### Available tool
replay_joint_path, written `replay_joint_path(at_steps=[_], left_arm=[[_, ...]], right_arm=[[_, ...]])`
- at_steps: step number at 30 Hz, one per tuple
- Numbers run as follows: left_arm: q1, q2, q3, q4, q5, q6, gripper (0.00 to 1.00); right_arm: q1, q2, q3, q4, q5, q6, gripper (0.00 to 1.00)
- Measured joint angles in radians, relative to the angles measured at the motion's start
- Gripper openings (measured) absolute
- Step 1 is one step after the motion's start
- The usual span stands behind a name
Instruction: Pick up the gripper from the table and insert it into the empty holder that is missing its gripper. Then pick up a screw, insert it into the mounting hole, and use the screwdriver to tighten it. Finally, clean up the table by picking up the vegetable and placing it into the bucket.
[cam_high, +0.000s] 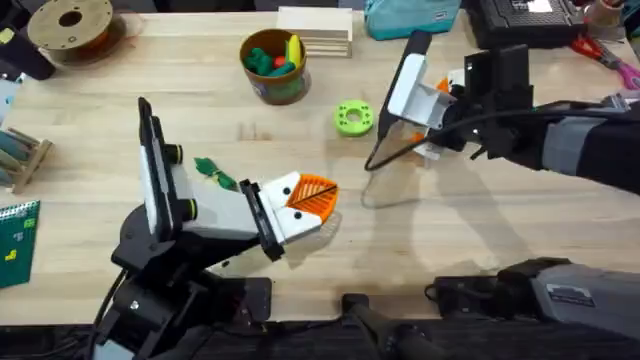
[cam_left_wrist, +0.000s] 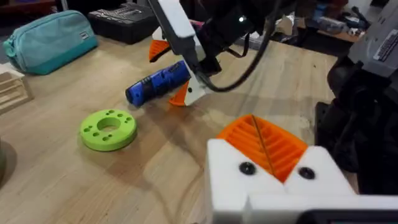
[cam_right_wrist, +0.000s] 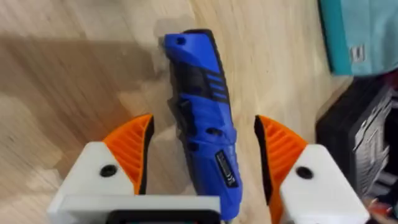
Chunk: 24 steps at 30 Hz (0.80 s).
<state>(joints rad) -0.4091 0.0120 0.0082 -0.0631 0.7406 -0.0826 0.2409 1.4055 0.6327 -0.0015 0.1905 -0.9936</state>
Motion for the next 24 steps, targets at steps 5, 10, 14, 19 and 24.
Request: replay_joint_path(at_steps=[5, 10, 14, 19, 24], left_arm=[[0.000, 0.000, 0.000, 0.000, 0.000, 0.003, 0.060], [0.000, 0.000, 0.000, 0.000, 0.000, 0.002, 0.797], [0.000, 0.000, 0.000, 0.000, 0.000, 0.000, 0.984], [0.000, 0.000, 0.000, 0.007, -0.008, 0.000, 0.987], [0.000, 0.000, 0.002, 0.133, -0.090, -0.078, 0.987]], right_arm=[[0.000, -0.061, 0.000, -0.007, 0.000, 0.170, 0.866], [0.000, -0.204, 0.016, -0.034, -0.008, 0.385, 0.868], [0.000, -0.344, 0.029, -0.077, -0.056, 0.565, 0.868], [0.000, -0.480, 0.035, -0.156, -0.171, 0.757, 0.870], [0.000, -0.515, 0.036, -0.224, -0.248, 0.863, 0.871]])
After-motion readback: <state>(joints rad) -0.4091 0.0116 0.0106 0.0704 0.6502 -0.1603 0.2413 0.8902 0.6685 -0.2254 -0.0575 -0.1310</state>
